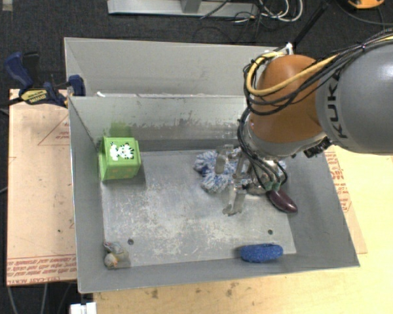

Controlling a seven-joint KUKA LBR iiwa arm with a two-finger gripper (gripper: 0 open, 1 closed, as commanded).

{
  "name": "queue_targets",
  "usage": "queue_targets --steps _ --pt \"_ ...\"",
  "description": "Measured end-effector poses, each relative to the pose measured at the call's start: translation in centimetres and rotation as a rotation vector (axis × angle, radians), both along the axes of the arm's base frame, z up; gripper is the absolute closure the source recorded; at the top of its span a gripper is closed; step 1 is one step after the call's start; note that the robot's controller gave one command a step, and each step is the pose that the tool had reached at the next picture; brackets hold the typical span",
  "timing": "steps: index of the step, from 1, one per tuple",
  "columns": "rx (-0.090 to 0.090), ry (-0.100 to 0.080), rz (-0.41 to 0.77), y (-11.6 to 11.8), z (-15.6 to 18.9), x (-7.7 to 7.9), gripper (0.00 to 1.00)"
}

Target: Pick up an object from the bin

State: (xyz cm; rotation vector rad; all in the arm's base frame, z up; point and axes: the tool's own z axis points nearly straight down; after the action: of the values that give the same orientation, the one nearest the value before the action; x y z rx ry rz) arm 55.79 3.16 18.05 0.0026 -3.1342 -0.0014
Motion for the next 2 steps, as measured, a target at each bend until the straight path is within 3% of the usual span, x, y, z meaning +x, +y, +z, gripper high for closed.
queue_targets --steps 1,2 --pt "0.0 -0.008 -0.001 0.0 0.5 0.2 0.0" --pt "0.0 -0.018 0.035 -5.3 -6.4 5.1 0.0"
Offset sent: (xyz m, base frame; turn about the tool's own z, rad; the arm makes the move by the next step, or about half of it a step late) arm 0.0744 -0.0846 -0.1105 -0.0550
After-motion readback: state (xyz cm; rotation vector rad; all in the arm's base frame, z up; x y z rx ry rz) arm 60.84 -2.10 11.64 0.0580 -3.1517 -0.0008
